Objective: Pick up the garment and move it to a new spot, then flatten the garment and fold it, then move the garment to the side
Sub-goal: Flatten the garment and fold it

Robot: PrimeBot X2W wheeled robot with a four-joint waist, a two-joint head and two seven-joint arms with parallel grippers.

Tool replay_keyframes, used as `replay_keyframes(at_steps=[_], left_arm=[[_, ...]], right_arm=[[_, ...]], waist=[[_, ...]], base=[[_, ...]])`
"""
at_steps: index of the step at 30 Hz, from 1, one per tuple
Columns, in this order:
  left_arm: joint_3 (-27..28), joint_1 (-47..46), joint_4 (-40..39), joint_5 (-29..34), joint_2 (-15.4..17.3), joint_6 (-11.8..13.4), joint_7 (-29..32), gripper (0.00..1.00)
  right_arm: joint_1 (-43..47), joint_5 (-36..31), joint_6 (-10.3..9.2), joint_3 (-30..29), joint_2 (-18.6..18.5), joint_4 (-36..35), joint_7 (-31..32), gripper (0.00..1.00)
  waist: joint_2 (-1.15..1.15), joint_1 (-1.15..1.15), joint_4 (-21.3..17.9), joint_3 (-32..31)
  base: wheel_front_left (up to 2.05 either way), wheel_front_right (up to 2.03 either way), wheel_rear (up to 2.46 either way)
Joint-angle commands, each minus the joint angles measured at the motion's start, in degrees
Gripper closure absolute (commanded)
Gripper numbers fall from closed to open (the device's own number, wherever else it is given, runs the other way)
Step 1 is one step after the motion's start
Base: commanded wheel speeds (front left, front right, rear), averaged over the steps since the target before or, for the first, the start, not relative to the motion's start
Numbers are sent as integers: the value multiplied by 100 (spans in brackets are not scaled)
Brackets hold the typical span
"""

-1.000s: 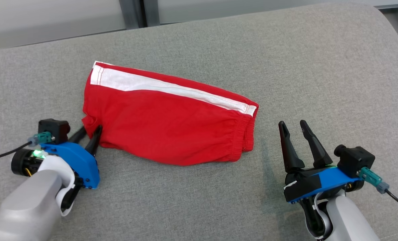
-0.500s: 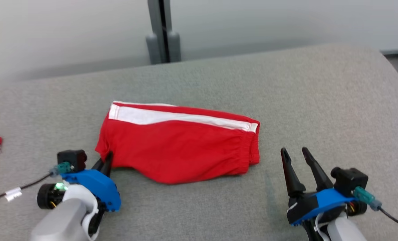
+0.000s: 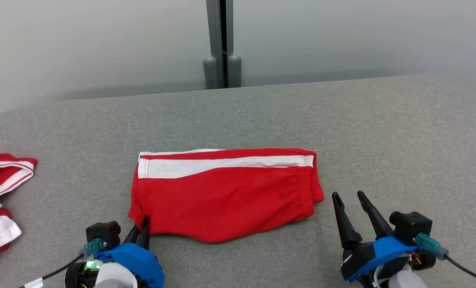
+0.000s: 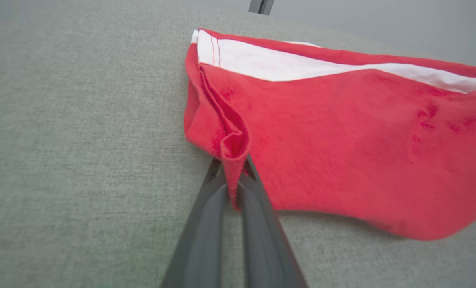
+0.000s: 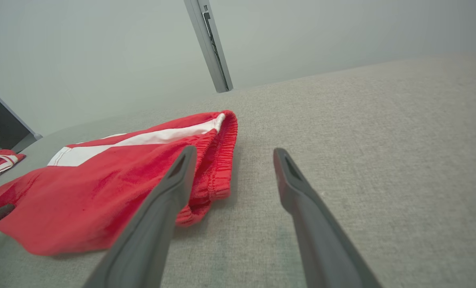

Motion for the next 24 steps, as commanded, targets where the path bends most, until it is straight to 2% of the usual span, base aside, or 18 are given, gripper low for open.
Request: replay_keyframes(at_steps=[1, 6, 10, 17, 24], left_arm=[[142, 118, -79, 167, -5, 62, -25, 0], [706, 351, -437, 828, -78, 110, -27, 0], [994, 483, -585, 1278, -173, -18, -27, 0], [1385, 518, -707, 1853, -330, -287, -27, 0], [1761, 530, -819, 2277, -406, -488, -27, 0]], right_arm=[[-67, -31, 2, 26, -22, 14, -21, 0], [-241, 6, 3, 101, -22, 181, -21, 0], [-491, -45, 2, 84, -22, 549, -21, 0], [-924, -50, 2, -225, -23, 1670, -22, 0], [-1054, 494, 3, 264, -17, 2139, -6, 0]], waist=[[0, 0, 30, 19], [0, 0, 173, 79], [0, 0, 377, 155], [0, 0, 753, 325], [0, 0, 877, 513]], base=[[0, 0, 0], [0, 0, 0], [0, 0, 0], [0, 0, 0], [0, 0, 0]])
